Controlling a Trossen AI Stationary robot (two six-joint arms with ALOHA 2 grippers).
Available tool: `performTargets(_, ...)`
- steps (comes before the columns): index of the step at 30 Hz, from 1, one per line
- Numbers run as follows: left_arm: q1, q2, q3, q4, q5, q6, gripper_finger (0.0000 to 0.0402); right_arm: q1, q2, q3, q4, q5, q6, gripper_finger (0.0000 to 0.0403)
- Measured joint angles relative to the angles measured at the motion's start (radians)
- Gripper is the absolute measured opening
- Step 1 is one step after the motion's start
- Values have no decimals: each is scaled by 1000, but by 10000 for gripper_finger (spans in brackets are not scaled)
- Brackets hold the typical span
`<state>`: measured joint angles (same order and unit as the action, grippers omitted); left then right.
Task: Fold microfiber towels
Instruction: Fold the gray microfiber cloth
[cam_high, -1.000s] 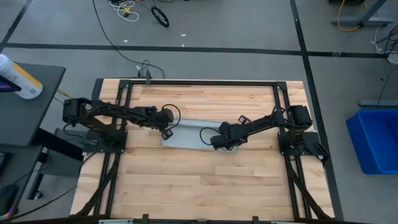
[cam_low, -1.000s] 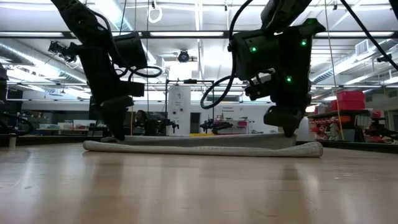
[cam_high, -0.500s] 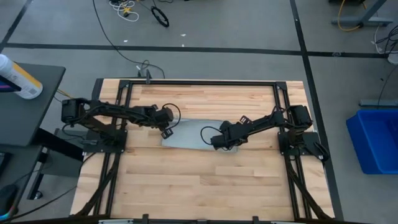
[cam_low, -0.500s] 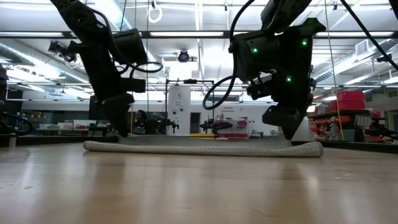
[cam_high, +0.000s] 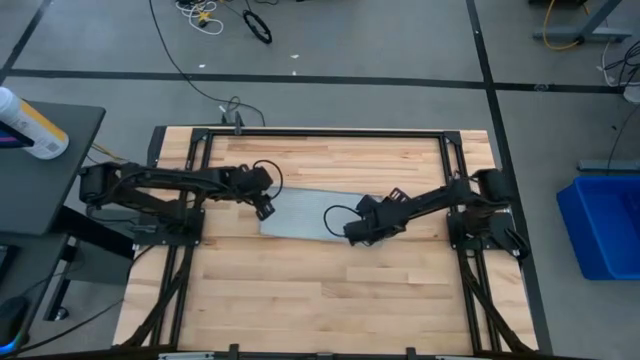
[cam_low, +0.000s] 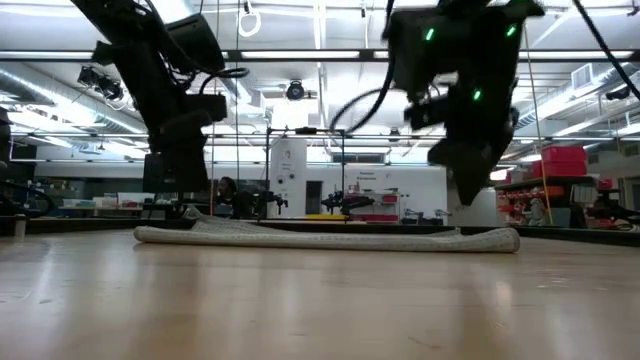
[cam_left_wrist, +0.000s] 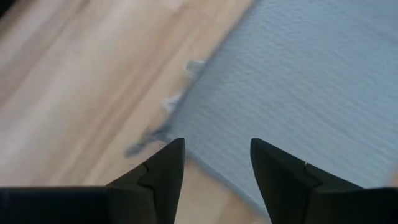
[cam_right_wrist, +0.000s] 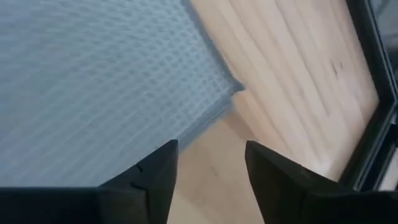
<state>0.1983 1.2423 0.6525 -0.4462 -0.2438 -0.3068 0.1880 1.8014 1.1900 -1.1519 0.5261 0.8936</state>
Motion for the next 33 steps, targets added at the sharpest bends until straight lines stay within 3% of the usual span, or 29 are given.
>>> performTargets(8,-169,-10,0,-22,102,-42,191,175,-102,0,92,-106,-40,214)
performTargets(14,-304,3,-11,-28,84,-79,192,271,-104,-50,139,-137,-74,222)
performTargets(21,-359,3,-107,-35,117,-113,197,302,-103,-165,279,-208,-150,209)
performTargets(33,-422,3,-108,38,84,-118,197,281,-103,-168,302,-245,-195,222)
